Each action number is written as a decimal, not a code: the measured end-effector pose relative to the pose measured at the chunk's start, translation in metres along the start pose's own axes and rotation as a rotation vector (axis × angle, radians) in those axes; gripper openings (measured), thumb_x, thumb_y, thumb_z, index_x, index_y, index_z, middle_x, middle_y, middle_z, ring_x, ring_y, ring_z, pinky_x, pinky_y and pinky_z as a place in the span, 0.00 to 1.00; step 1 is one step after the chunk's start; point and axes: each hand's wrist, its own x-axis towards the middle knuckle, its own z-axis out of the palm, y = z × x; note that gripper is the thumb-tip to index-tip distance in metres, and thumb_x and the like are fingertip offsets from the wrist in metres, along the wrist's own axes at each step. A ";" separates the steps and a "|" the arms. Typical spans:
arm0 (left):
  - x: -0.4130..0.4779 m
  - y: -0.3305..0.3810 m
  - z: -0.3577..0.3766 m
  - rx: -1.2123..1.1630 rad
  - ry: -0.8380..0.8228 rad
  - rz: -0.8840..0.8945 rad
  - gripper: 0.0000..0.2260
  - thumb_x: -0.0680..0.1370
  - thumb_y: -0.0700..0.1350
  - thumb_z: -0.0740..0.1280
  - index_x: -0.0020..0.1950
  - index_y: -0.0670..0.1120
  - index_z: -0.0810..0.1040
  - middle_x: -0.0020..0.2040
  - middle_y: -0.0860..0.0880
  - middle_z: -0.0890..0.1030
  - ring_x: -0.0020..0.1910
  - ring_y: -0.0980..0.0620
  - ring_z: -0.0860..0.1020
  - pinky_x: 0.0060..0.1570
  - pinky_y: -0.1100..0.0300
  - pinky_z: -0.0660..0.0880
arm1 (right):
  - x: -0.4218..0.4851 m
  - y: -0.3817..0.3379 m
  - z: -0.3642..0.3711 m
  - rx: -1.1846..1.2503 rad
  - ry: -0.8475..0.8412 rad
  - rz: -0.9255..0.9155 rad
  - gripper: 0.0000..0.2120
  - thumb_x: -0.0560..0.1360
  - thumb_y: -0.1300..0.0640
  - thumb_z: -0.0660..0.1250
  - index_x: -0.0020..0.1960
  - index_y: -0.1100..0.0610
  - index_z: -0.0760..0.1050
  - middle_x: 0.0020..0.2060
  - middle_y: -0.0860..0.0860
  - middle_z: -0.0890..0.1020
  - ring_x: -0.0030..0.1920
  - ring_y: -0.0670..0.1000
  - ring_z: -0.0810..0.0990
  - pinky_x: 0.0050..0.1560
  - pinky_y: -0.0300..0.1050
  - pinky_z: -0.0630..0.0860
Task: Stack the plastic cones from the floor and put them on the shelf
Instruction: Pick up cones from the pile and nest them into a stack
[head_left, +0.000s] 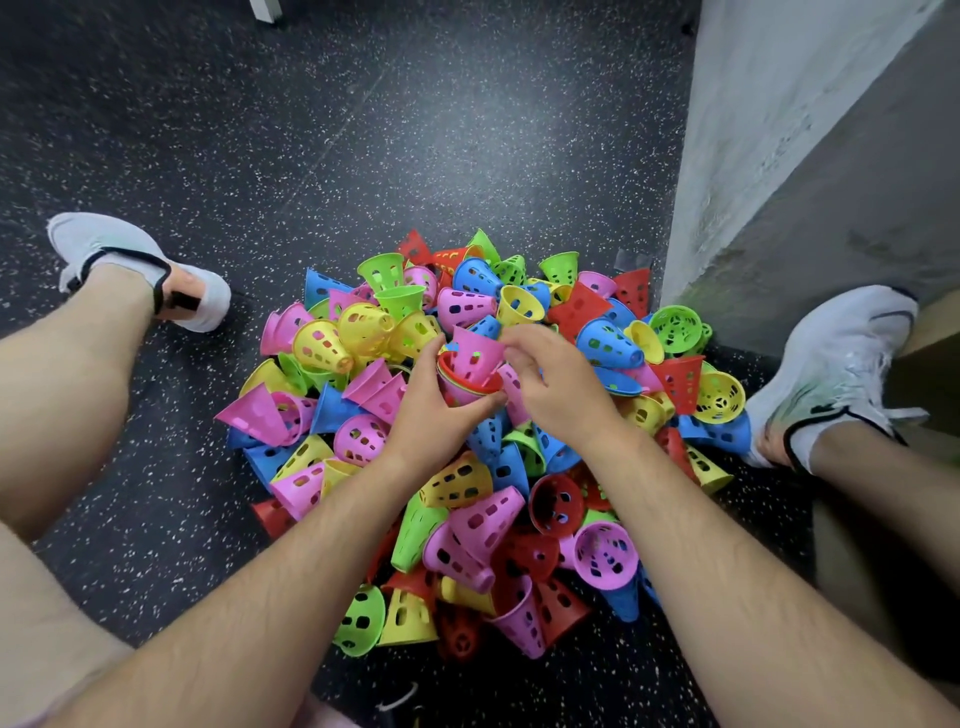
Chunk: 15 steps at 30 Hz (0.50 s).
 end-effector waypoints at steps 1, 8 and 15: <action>0.001 0.000 0.000 -0.006 -0.002 0.003 0.41 0.71 0.46 0.82 0.78 0.49 0.64 0.69 0.53 0.73 0.64 0.60 0.75 0.63 0.73 0.71 | -0.002 -0.001 0.000 0.017 -0.020 0.008 0.11 0.80 0.61 0.62 0.60 0.58 0.79 0.56 0.49 0.80 0.57 0.43 0.75 0.61 0.35 0.69; -0.001 -0.005 0.003 0.028 -0.038 0.012 0.35 0.71 0.47 0.81 0.73 0.48 0.68 0.64 0.52 0.76 0.61 0.58 0.78 0.56 0.73 0.74 | 0.012 0.026 0.014 -0.398 0.026 0.161 0.12 0.78 0.55 0.59 0.53 0.54 0.80 0.51 0.49 0.80 0.57 0.55 0.73 0.60 0.51 0.70; -0.001 -0.008 0.000 0.048 -0.035 -0.015 0.39 0.70 0.50 0.82 0.76 0.49 0.66 0.66 0.51 0.76 0.64 0.56 0.77 0.61 0.69 0.74 | 0.016 0.035 0.030 -0.690 -0.159 0.211 0.14 0.80 0.51 0.56 0.58 0.51 0.77 0.62 0.51 0.76 0.66 0.55 0.66 0.66 0.52 0.62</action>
